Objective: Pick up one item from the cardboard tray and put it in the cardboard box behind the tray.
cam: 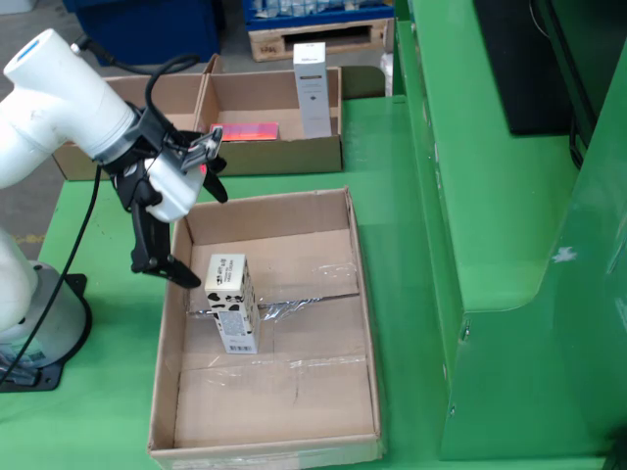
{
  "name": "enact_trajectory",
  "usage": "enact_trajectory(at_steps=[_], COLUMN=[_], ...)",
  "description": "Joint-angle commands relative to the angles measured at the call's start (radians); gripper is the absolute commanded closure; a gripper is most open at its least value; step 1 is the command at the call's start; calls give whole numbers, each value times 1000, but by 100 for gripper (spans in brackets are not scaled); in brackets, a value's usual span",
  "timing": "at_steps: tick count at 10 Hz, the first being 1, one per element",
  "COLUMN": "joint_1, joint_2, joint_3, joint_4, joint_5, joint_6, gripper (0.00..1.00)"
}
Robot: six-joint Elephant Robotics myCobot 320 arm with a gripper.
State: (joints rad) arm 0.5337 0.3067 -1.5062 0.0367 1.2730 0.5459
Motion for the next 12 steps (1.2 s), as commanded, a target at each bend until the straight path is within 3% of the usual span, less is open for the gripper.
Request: enact_trajectory(at_steps=[1, 6, 12], joint_1=[197, 198, 112], joint_2=[-23, -36, -92], joint_3=[66, 96, 109], joint_4=[-26, -68, 20], joint_5=[-13, -42, -3], joint_6=[39, 86, 8], gripper=[0, 0, 0])
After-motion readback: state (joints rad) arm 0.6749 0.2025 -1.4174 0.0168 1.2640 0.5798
